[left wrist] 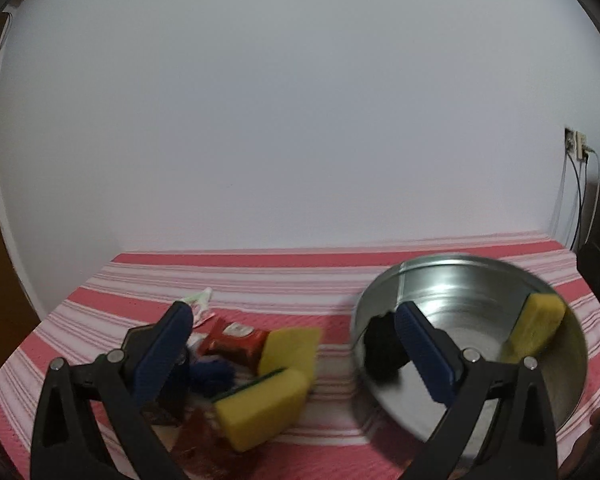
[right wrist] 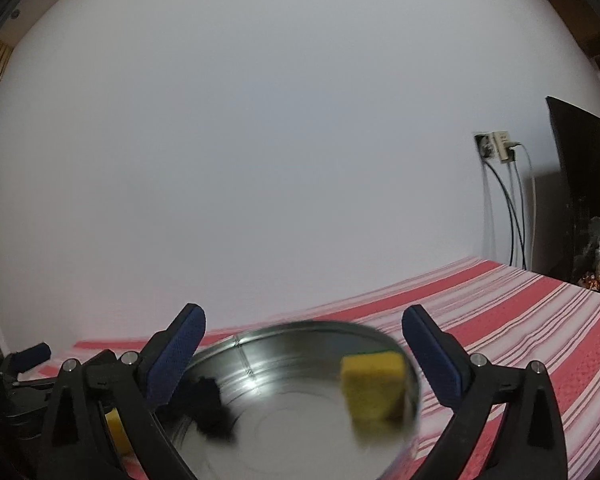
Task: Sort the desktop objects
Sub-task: 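Grasp the green-backed sponge with the right gripper while the left gripper grasps the black box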
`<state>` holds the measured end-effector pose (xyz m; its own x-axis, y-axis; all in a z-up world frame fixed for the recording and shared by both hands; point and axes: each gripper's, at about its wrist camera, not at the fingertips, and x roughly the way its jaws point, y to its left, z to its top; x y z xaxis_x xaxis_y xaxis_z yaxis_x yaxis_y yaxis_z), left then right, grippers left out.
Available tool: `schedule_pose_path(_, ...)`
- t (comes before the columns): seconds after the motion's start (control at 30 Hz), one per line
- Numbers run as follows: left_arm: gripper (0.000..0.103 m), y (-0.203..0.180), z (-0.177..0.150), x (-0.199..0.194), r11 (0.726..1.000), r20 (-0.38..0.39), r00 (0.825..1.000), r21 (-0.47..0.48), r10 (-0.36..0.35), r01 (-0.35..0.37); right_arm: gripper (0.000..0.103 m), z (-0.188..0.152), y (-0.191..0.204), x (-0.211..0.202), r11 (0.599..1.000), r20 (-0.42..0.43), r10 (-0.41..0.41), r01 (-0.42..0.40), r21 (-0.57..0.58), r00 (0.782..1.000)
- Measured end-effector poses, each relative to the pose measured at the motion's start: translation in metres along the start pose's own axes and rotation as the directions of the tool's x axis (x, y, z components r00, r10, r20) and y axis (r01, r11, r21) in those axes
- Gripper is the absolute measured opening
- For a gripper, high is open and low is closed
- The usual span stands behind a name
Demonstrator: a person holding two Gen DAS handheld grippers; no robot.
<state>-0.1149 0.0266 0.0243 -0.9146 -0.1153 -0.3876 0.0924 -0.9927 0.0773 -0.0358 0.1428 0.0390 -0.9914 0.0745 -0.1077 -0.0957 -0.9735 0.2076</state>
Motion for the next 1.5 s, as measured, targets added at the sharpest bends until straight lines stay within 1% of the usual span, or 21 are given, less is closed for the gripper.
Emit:
schedule_pose_path(0.03, 0.102, 0.004, -0.002, 0.001, 1.000, -0.003, 1.000, -0.001, 0.005, -0.005, 0.100, -0.003, 0.008, 0.001, 1.000, -0.008, 0.003, -0.003, -0.011, 1.000)
schedule_pose_path(0.13, 0.102, 0.015, -0.011, 0.002, 0.999, 0.005, 1.000, -0.019, 0.030, -0.030, 0.100, -0.013, 0.012, 0.002, 1.000, -0.026, 0.021, -0.021, -0.018, 0.999)
schedule_pose_path(0.23, 0.102, 0.024, -0.017, 0.000, 0.998, -0.001, 0.999, -0.047, 0.037, -0.037, 0.101, -0.022, 0.018, -0.002, 0.999, -0.038, 0.023, -0.024, -0.035, 0.999)
schedule_pose_path(0.27, 0.102, 0.027, -0.021, -0.002, 0.998, -0.009, 0.999, -0.052, 0.036, -0.036, 0.101, -0.023, 0.019, 0.001, 0.999, -0.053, 0.032, -0.034, -0.030, 0.998)
schedule_pose_path(0.3, 0.102, 0.030, -0.024, 0.000, 0.998, -0.019, 0.999, -0.054, 0.036, -0.037, 0.101, -0.022, 0.009, 0.008, 0.999, -0.059, 0.042, -0.044, -0.023, 0.997)
schedule_pose_path(0.43, 0.102, 0.040, -0.029, -0.003, 0.997, -0.024, 0.998, -0.054, 0.052, -0.053, 0.100, -0.025, 0.019, 0.007, 0.998, -0.073, 0.059, -0.060, -0.021, 0.996)
schedule_pose_path(0.63, 0.102, 0.064, -0.041, 0.000, 0.993, -0.048, 0.996, -0.086, 0.071, -0.075, 0.100, -0.035, 0.035, 0.002, 0.995, -0.095, 0.095, -0.099, -0.032, 0.991)
schedule_pose_path(0.8, 0.102, 0.085, -0.049, 0.001, 0.989, -0.074, 0.992, -0.095, 0.103, -0.110, 0.101, -0.042, 0.049, 0.001, 0.989, -0.123, 0.146, -0.149, -0.012, 0.982)
schedule_pose_path(0.87, 0.102, 0.099, -0.052, 0.000, 0.984, -0.089, 0.989, -0.119, 0.118, -0.129, 0.100, -0.044, 0.054, 0.002, 0.986, -0.139, 0.165, -0.167, -0.004, 0.976)
schedule_pose_path(1.03, 0.102, 0.135, -0.060, 0.002, 0.965, -0.128, 0.974, -0.164, 0.185, -0.205, 0.100, -0.051, 0.077, 0.001, 0.974, -0.187, 0.216, -0.225, -0.030, 0.958)
schedule_pose_path(1.13, 0.102, 0.154, -0.064, 0.005, 0.953, -0.151, 0.965, -0.183, 0.215, -0.241, 0.100, -0.055, 0.089, -0.002, 0.965, -0.199, 0.246, -0.260, -0.045, 0.949)
schedule_pose_path(1.27, 0.102, 0.176, -0.069, 0.007, 0.936, -0.185, 0.953, -0.218, 0.239, -0.277, 0.100, -0.063, 0.108, 0.003, 0.952, -0.261, 0.273, -0.300, -0.067, 0.926)
schedule_pose_path(1.33, 0.102, 0.186, -0.072, 0.009, 0.929, -0.199, 0.950, -0.236, 0.242, -0.286, 0.100, -0.068, 0.118, 0.007, 0.943, -0.313, 0.290, -0.326, -0.070, 0.905)
schedule_pose_path(1.37, 0.102, 0.189, -0.072, 0.009, 0.926, -0.202, 0.948, -0.243, 0.245, -0.290, 0.100, -0.068, 0.120, 0.008, 0.940, -0.326, 0.296, -0.334, -0.068, 0.898)
schedule_pose_path(1.5, 0.102, 0.198, -0.074, 0.011, 0.912, -0.211, 0.942, -0.266, 0.259, -0.311, 0.100, -0.075, 0.142, 0.013, 0.927, -0.377, 0.301, -0.362, -0.102, 0.876)
